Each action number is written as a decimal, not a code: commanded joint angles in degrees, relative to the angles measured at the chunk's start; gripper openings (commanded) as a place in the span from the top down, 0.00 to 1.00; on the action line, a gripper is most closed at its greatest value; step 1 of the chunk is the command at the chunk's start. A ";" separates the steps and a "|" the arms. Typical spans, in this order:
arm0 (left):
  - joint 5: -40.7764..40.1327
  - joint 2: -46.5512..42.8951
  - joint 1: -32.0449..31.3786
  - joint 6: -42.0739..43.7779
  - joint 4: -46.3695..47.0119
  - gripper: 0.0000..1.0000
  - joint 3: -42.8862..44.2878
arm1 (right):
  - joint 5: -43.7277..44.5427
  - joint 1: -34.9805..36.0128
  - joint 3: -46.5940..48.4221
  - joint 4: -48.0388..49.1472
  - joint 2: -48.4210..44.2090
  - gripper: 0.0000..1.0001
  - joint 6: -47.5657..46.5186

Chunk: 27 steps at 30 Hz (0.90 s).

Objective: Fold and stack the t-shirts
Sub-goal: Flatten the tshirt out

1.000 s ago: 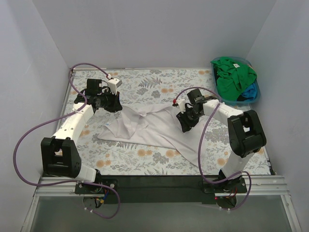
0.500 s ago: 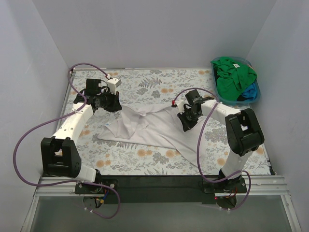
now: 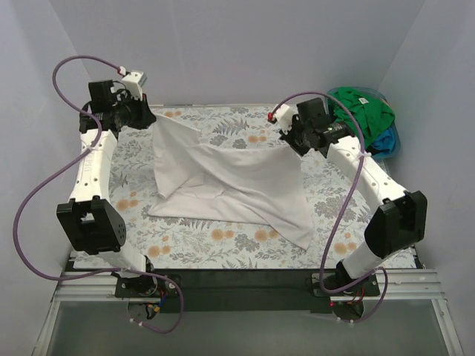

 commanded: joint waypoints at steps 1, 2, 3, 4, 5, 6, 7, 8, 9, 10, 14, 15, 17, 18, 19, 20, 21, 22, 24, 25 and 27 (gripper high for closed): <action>1.36 0.47 0.39 -1.15 -0.13 1.00 8.39 | 7.58 0.12 8.10 0.93 -3.00 0.99 -8.02; 1.18 0.56 0.74 -1.51 0.31 1.00 9.54 | 8.54 0.03 9.25 1.89 -3.52 0.99 -8.74; 1.09 -0.13 1.18 -2.90 1.88 1.00 11.20 | 10.47 0.12 10.22 2.60 -3.88 0.99 -9.27; 0.92 -1.01 1.53 -3.70 2.94 1.00 11.57 | 11.36 0.03 12.05 3.39 -4.49 0.99 -10.66; 0.22 -1.98 2.76 -4.58 4.26 1.00 11.66 | 12.24 0.12 12.94 4.70 -5.71 0.99 -11.11; -0.14 -3.12 3.20 -6.33 6.97 1.00 11.75 | 13.64 0.12 14.00 5.41 -6.42 0.99 -11.38; -0.23 -6.17 3.82 -6.87 8.39 1.00 11.31 | 14.17 0.12 15.92 5.94 -7.21 0.99 -11.64; -1.10 -7.86 4.52 -7.13 9.97 1.00 10.96 | 14.53 0.03 16.90 7.07 -8.79 0.99 -12.25; -1.98 -10.14 4.70 -7.31 13.38 1.00 10.43 | 15.92 0.12 17.69 7.87 -9.76 0.99 -12.35; -2.94 -14.34 4.70 -7.57 15.33 1.00 9.21 | 16.46 0.12 19.52 8.66 -10.81 0.99 -12.52; -6.46 -24.19 4.70 -7.22 23.51 1.00 7.35 | 15.94 0.21 21.99 15.06 -18.71 0.99 -12.79; -9.77 -25.44 4.79 -7.22 25.26 1.00 7.87 | 16.11 0.12 22.35 16.56 -20.04 0.99 -12.96; -10.08 -27.90 4.70 -6.09 25.19 1.00 9.63 | 16.03 0.12 23.23 18.24 -22.68 0.99 -13.05; -6.50 -28.96 4.70 -6.08 23.97 1.00 9.29 | 15.07 0.21 22.36 18.07 -23.56 0.99 -12.62; -3.51 -29.75 4.70 -6.95 22.83 1.00 8.33 | 13.06 0.12 21.05 16.85 -24.79 0.99 -12.53; 1.74 -29.67 4.70 -8.96 20.64 1.00 7.45 | 7.21 0.12 19.30 11.79 -25.23 0.99 -12.35; 7.10 -28.89 4.79 -9.94 13.92 1.00 7.09 | 4.80 0.47 15.71 9.48 -25.41 0.99 -11.74; 16.90 -28.36 4.70 -12.82 12.03 1.00 5.78 | 2.51 1.08 14.37 7.28 -25.15 0.99 -8.95; 24.17 -27.74 4.70 -18.88 11.48 1.00 -0.43 | -2.48 3.97 13.13 3.93 -23.92 0.99 -6.21; 28.73 -27.56 4.35 -19.78 11.65 1.00 -1.51 | -3.74 4.51 13.74 3.66 -22.61 0.99 -4.72; 27.48 -26.95 4.35 -19.01 10.09 1.00 1.26 | -1.14 4.51 16.63 4.36 -21.03 0.99 -5.05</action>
